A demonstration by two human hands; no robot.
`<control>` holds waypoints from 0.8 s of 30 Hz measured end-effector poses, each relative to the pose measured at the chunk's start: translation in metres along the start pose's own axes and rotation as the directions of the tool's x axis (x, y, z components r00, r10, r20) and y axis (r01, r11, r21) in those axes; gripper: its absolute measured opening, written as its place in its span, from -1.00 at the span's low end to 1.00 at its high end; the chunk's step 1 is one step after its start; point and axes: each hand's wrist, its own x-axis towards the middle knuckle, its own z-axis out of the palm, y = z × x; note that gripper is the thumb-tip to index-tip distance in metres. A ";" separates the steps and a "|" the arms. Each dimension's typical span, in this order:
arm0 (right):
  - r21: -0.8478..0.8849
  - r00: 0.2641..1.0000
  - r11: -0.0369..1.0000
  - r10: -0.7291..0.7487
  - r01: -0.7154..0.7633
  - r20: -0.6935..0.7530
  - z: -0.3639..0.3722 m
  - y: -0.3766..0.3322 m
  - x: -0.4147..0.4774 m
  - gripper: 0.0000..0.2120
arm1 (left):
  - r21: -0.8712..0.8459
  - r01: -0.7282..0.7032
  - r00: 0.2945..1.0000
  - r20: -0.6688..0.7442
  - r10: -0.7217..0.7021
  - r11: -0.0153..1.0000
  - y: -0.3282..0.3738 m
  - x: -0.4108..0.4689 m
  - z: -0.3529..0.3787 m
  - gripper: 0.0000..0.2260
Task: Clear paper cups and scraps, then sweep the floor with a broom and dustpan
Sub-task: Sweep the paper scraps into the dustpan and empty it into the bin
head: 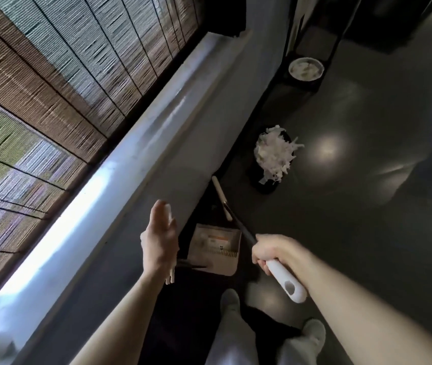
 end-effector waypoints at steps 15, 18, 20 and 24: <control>0.084 0.996 0.993 0.081 -0.083 0.028 -0.033 0.039 -0.089 -0.28 | 0.007 -0.141 0.987 0.079 0.140 0.990 0.011 -0.003 0.010 -0.71; 0.097 0.999 0.994 0.045 -0.043 -0.017 -0.050 0.060 -0.109 -0.28 | 0.007 -0.137 0.983 0.124 0.135 0.991 0.027 -0.021 0.020 -0.68; 0.092 0.999 0.995 0.026 -0.023 -0.035 -0.062 0.078 -0.118 -0.29 | 0.027 -0.172 0.976 0.138 0.167 0.985 0.040 -0.038 0.029 -0.67; 0.025 0.998 1.000 0.003 -0.002 -0.066 -0.086 0.128 -0.135 -0.29 | 0.033 -0.200 0.973 0.121 0.195 0.979 0.059 -0.088 0.057 -0.82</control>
